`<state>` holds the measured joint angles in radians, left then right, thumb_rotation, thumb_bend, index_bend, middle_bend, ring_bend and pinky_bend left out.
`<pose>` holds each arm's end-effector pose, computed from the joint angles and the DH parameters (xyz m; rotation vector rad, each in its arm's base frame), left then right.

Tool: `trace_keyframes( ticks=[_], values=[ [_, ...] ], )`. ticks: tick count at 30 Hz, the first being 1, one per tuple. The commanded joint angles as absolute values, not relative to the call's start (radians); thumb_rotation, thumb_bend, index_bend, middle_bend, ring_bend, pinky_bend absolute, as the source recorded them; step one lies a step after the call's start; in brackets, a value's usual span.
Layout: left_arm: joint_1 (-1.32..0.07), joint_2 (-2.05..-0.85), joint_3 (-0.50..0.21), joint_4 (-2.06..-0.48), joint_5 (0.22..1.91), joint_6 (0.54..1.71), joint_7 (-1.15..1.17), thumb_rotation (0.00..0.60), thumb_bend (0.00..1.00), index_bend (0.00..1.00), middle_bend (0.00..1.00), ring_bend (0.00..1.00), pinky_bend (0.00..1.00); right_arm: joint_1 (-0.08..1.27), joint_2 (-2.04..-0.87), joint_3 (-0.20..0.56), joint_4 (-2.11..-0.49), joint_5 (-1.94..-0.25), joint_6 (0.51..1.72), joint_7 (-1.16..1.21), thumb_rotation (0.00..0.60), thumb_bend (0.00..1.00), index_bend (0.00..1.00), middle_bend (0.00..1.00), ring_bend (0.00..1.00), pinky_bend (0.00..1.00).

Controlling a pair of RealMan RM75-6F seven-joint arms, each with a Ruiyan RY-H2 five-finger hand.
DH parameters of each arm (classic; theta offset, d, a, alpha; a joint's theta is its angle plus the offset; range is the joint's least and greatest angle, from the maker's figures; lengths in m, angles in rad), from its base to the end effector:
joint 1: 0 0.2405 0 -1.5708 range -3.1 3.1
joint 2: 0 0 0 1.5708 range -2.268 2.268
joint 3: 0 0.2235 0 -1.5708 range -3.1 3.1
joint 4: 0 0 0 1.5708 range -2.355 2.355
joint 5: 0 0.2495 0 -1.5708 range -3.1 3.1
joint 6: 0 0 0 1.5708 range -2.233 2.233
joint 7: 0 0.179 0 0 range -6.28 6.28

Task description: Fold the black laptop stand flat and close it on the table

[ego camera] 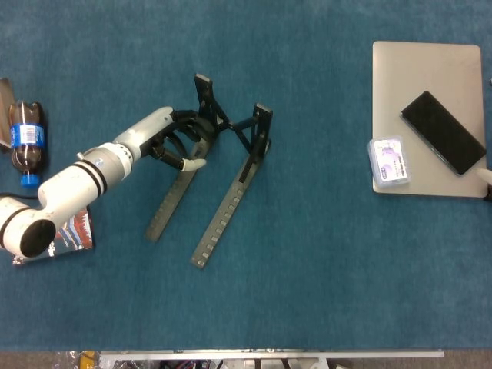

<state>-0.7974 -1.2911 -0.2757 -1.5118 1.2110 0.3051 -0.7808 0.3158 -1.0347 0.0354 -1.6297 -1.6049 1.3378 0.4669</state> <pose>-0.1382 0.3740 -0.0595 -1.6135 -2.1343 -0.8831 -0.2443 -0.2736 0.0990 1.5616 -1.1800 1.2669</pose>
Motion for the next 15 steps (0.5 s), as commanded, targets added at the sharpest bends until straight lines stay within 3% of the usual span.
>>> trace_keyframes(
  ticks=[1,15],
  values=[
    [-0.799,-1.305,-0.279,-1.499,1.209,0.302,-0.781,0.6,0.25,0.27,0.32,0.27,0.39,0.313,-1.032,0.035,-1.631,-1.603,1.34,0.467,0.6,0.09,0.08,0.15,0.14,0.22],
    [-0.785,-1.295,-0.286,-1.518,1.212,0.295,-0.77,0.6,0.25,0.25,0.32,0.26,0.39,0.303,-1.031,0.035,-1.627,-1.605,1.346,0.477,0.6,0.09,0.08,0.15,0.14,0.22]
  ],
)
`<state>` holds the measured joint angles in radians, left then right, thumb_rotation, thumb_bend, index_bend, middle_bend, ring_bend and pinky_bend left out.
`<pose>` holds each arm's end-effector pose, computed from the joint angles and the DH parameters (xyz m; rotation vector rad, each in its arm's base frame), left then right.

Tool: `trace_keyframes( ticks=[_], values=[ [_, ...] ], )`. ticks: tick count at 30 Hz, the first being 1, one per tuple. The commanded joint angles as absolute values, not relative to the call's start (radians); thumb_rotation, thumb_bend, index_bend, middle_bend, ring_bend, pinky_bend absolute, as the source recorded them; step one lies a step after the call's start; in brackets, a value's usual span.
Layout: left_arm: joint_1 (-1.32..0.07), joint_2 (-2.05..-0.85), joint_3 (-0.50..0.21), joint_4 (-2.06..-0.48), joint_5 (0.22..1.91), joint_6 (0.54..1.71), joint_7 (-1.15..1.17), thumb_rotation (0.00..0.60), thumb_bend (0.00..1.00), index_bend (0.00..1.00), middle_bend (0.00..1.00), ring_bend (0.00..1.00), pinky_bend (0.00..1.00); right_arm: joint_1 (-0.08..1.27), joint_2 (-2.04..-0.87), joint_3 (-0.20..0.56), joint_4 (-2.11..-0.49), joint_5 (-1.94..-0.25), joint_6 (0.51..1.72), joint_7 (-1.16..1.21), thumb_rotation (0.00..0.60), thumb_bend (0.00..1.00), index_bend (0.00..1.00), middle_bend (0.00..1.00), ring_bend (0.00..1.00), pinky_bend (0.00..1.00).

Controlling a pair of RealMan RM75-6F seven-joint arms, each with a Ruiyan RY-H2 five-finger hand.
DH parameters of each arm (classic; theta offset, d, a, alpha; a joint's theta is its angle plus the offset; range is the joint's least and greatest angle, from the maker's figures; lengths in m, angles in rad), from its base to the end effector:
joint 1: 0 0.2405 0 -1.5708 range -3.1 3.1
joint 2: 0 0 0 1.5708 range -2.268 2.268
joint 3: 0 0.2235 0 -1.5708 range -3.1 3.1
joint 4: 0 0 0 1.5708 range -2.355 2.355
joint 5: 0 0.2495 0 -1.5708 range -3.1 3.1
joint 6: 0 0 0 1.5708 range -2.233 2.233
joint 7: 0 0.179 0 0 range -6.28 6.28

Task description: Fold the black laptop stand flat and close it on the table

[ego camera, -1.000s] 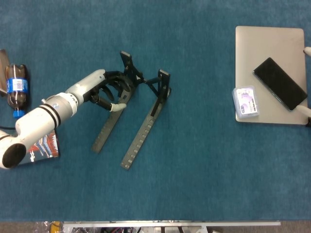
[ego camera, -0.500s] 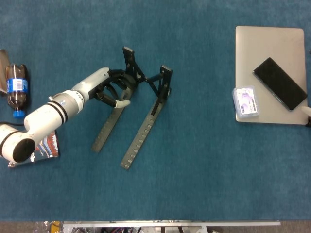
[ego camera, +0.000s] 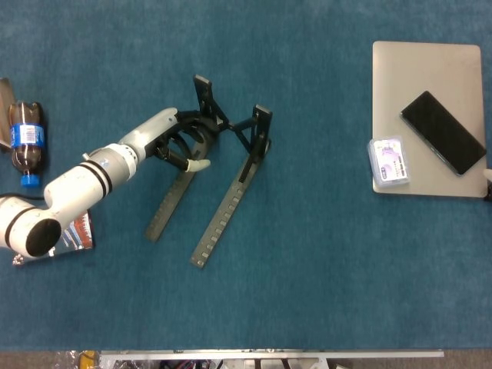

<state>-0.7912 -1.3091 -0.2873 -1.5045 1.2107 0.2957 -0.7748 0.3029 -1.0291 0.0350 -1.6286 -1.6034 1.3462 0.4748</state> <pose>-0.1360 0.3729 -0.0641 -1.6128 -2.1475 -0.8839 -0.2484 -0.2708 0.1023 1.5451 -1.1841 1.2657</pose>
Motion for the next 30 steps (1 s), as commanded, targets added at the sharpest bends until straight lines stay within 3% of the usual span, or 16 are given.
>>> trace_keyframes(
  ticks=[1,16,30],
  values=[
    [-0.78,-1.282,-0.284,-1.531,1.213,0.294,-0.767,0.6,0.25,0.25,0.32,0.26,0.39,0.304,-1.033,0.035,-1.624,-1.606,1.346,0.479,0.6,0.09,0.08,0.15,0.14,0.22],
    [-0.705,-1.073,-0.278,-1.8,1.175,0.31,-0.759,0.6,0.25,0.25,0.32,0.26,0.39,0.322,-1.064,0.035,-1.591,-1.622,1.328,0.504,0.6,0.09,0.08,0.15,0.14,0.22],
    [-0.712,-1.12,-0.329,-1.88,1.103,0.281,-0.828,0.6,0.25,0.25,0.31,0.26,0.39,0.318,-1.061,0.034,-1.587,-1.616,1.333,0.509,0.6,0.09,0.08,0.15,0.14,0.22]
  ],
)
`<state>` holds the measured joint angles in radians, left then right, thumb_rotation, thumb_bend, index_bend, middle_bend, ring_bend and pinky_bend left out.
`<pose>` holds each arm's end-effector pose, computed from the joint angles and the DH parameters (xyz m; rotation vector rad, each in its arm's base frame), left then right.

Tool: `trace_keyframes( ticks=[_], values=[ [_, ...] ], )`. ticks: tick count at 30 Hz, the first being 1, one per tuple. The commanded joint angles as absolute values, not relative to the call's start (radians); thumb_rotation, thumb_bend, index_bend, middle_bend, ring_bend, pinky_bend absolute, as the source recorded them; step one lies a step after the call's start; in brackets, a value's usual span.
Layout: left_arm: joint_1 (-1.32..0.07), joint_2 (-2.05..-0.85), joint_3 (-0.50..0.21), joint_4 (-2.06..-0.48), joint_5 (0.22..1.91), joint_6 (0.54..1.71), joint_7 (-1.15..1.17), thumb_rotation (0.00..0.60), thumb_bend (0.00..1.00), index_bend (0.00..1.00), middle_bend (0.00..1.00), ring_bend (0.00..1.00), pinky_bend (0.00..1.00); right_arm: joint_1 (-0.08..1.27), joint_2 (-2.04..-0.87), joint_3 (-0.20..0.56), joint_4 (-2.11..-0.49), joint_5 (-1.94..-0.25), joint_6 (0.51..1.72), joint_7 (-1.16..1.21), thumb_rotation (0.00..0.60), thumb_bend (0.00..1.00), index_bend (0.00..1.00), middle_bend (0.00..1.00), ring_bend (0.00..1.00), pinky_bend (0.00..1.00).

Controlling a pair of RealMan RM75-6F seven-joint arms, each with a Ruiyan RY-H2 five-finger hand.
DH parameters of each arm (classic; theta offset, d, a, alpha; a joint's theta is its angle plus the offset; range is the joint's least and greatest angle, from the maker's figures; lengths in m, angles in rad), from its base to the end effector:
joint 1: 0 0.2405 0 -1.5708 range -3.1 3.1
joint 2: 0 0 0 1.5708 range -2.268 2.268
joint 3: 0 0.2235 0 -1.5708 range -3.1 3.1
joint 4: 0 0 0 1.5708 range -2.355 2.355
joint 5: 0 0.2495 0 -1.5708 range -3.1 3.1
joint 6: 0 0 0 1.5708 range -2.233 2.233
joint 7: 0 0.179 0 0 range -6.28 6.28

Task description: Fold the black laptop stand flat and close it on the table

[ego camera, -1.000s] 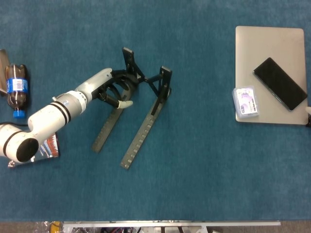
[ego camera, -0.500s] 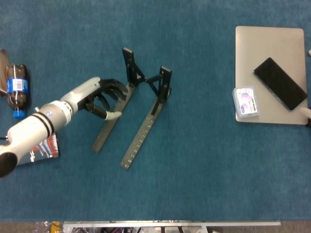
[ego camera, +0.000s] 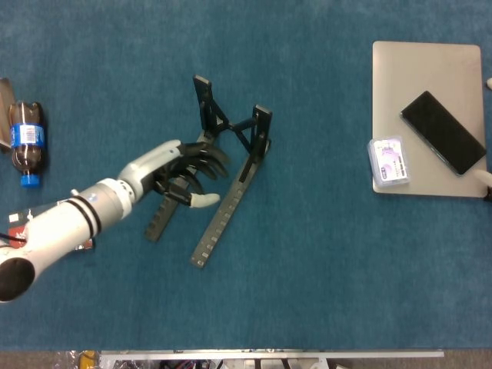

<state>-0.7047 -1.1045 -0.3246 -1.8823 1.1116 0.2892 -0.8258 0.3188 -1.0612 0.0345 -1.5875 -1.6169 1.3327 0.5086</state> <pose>-0.0939 0.3075 -0.0395 -1.5194 -2.4270 -0.9028 -0.2492 -0.2757 0.0941 1.5638 -1.2043 1.2809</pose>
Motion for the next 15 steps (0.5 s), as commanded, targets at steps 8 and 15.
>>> trace_keyframes(
  ticks=[8,15],
  values=[
    [-0.744,-1.204,-0.331,-1.834,1.062,0.284,-0.81,0.6,0.25,0.25,0.31,0.26,0.39,0.314,-1.058,0.033,-1.582,-1.61,1.334,0.515,0.6,0.09,0.08,0.15,0.14,0.22],
    [-0.773,-1.282,-0.326,-1.762,1.005,0.301,-0.796,0.6,0.25,0.25,0.31,0.26,0.39,0.308,-1.057,0.031,-1.574,-1.609,1.34,0.523,0.6,0.09,0.08,0.15,0.14,0.22]
  ],
)
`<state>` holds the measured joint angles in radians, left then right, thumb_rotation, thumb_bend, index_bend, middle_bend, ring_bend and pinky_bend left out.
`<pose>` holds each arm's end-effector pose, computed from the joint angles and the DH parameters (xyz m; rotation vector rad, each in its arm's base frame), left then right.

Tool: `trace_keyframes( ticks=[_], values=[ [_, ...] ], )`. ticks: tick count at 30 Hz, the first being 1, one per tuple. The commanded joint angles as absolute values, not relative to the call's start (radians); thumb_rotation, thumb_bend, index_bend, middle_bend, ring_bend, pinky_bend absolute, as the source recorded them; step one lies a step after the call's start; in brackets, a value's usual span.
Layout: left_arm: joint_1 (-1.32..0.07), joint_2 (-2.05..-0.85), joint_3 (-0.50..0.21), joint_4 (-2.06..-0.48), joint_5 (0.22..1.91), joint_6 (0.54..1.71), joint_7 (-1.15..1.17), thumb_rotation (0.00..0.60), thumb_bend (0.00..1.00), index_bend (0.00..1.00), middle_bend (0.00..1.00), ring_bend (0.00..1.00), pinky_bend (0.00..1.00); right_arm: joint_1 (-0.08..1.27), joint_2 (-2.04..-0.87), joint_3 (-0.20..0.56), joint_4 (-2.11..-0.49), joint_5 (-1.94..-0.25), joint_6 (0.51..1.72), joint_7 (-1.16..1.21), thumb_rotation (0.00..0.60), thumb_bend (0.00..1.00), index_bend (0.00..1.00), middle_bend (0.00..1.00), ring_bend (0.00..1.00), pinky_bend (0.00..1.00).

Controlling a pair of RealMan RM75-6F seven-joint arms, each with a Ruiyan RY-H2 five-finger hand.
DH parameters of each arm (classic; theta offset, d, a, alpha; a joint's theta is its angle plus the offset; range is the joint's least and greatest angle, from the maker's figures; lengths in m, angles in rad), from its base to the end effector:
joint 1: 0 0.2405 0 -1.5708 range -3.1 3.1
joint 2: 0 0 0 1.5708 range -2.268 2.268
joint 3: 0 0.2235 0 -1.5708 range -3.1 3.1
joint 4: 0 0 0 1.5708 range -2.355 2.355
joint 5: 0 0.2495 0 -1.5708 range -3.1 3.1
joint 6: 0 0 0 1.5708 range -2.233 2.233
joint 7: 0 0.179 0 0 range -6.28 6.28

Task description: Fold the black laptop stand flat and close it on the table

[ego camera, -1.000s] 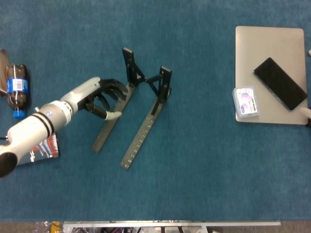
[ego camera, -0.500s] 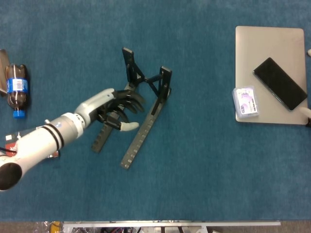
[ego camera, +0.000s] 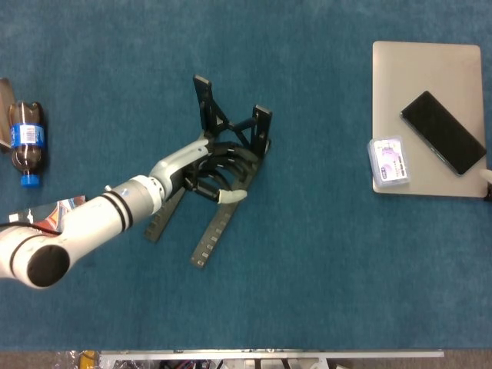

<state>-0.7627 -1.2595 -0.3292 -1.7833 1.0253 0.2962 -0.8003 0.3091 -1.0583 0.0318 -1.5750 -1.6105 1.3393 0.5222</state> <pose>-0.0728 0.3145 -0.0720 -1.4794 -2.5151 -0.9362 -0.2561 -0.2741 0.0978 1.5450 -1.2091 1.2742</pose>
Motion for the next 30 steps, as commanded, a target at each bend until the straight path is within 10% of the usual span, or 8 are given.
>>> trace_keyframes(
  ticks=[1,30],
  values=[
    [-0.778,-1.295,-0.325,-1.75,0.994,0.303,-0.795,0.6,0.25,0.25,0.31,0.26,0.39,0.307,-1.056,0.031,-1.572,-1.608,1.341,0.524,0.6,0.09,0.08,0.15,0.14,0.22],
    [-0.799,-1.432,-0.32,-1.615,0.874,0.333,-0.721,0.6,0.25,0.24,0.3,0.25,0.39,0.282,-1.042,0.03,-1.575,-1.597,1.356,0.52,0.6,0.09,0.08,0.15,0.14,0.22]
  ],
)
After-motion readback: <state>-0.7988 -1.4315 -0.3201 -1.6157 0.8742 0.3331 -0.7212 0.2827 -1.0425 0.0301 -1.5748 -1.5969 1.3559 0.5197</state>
